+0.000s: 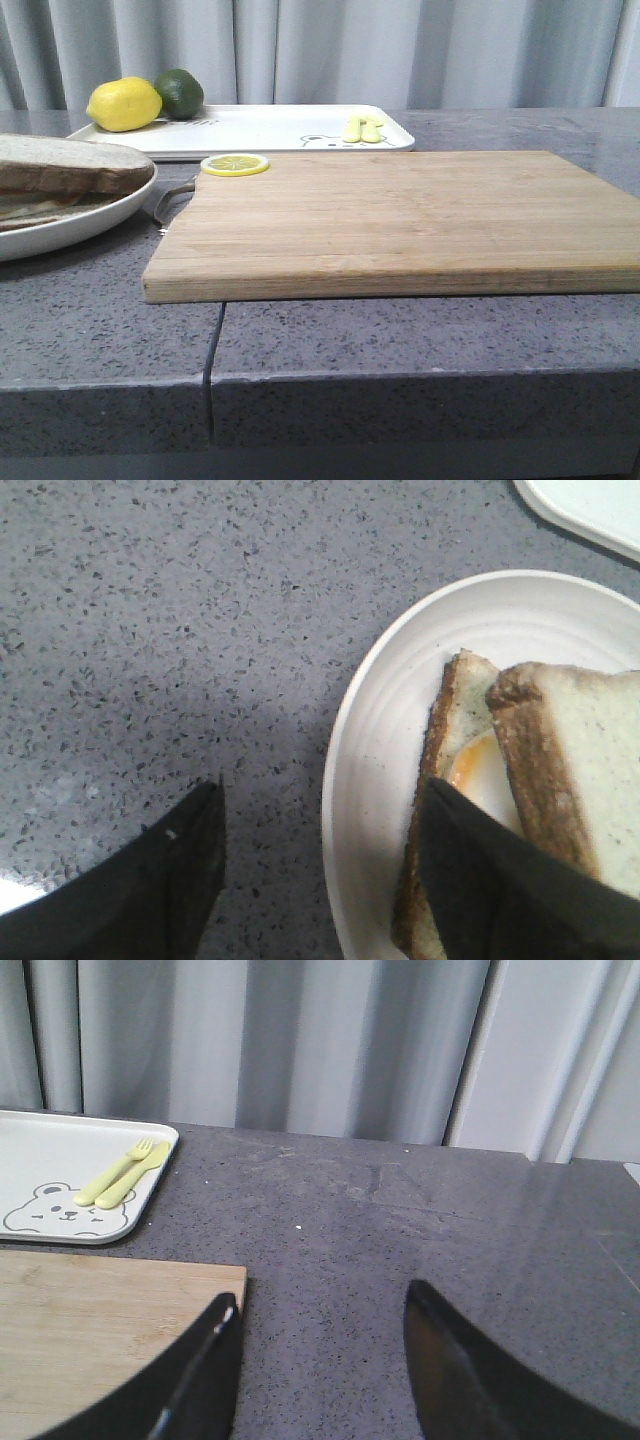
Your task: Place bread and move sandwich to tray
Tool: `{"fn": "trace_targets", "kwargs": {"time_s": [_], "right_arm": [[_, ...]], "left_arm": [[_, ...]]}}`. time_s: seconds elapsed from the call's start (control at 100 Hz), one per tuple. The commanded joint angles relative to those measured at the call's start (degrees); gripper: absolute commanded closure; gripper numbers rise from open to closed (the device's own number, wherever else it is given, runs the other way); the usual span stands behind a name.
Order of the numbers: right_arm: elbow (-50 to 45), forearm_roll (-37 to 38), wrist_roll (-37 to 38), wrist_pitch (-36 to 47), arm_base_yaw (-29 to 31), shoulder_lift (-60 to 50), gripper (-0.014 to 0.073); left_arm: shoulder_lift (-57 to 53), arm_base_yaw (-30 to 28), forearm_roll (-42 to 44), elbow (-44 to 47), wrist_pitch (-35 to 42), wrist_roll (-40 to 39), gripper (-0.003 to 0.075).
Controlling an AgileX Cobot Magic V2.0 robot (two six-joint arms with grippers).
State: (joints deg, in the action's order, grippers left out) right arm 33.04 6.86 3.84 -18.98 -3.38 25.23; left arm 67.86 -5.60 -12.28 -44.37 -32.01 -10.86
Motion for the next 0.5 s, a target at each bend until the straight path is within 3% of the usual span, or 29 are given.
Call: {"fn": "trace_targets", "kwargs": {"time_s": [0.0, 0.49], "right_arm": [[1.6, 1.0, 0.0, 3.8, 0.3, 0.1, 0.0209], [1.6, 1.0, 0.0, 3.8, 0.3, 0.1, 0.0209]], "left_arm": [[0.4, -0.2, -1.1, -1.9, 3.6, -0.4, 0.0334], [5.8, -0.2, -2.1, -1.9, 4.9, -0.2, 0.0334]]}}
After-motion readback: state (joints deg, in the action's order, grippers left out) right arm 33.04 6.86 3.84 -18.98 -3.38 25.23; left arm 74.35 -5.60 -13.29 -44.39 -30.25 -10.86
